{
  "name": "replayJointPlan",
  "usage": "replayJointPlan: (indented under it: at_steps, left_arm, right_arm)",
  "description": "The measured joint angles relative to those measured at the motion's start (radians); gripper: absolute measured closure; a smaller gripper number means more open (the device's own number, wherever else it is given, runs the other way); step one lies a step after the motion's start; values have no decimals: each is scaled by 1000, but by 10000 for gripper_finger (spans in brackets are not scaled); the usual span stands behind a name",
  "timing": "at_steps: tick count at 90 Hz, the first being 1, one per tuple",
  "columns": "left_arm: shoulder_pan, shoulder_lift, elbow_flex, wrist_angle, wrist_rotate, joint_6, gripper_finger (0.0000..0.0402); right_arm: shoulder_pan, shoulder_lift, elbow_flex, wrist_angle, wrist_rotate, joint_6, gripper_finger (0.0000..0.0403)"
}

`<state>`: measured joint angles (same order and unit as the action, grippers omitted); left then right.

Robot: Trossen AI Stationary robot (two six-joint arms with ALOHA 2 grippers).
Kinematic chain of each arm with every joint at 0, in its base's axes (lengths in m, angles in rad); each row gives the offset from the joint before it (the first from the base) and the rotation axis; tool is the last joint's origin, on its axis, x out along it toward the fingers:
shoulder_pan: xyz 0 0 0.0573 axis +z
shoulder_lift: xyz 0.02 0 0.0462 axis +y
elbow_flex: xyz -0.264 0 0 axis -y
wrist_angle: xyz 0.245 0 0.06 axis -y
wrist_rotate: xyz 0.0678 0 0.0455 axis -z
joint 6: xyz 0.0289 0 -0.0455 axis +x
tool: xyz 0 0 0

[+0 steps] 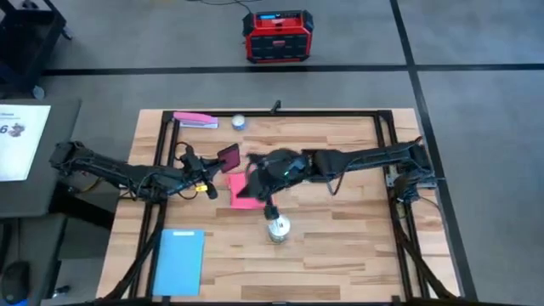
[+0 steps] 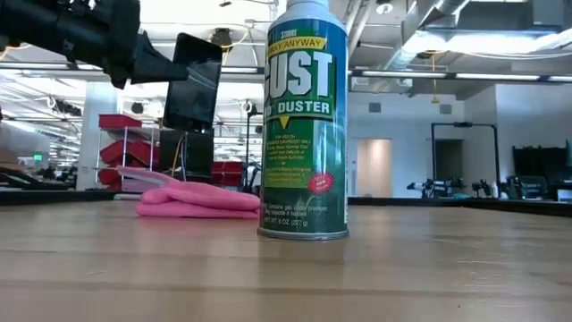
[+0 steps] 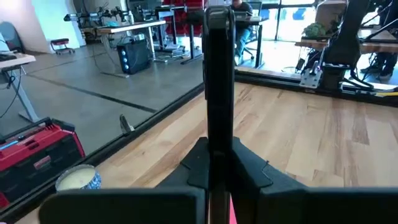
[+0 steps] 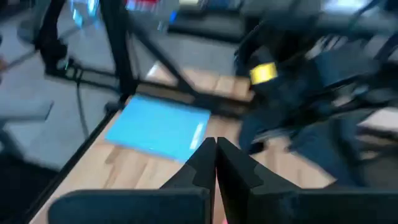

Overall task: Apply microfiber cloth
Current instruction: Wipe the front of the black cellphone with the pink microfiber cloth

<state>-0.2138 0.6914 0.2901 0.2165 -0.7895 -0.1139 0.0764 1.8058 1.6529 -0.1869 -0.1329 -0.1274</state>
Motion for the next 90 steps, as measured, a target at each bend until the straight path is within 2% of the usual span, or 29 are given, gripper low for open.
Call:
replayJointPlan:
  at_steps: [17,30,53,70,90]
  left_arm:
    - [0,0,0,4,0,-1,391]
    - [2,0,0,6,0,-2,391]
    - [24,0,0,4,0,2,391]
    - [50,0,0,-1,0,20,391]
    - [79,0,0,-11,0,22,391]
  right_arm:
    - [-76,-145,-266,177,-11,4,403]
    - [-152,-217,-446,355,-109,54,403]
    - [-284,-250,-680,661,-250,151,403]
    - [-341,-202,-771,850,-286,189,403]
    - [-349,-95,-756,865,-285,213,403]
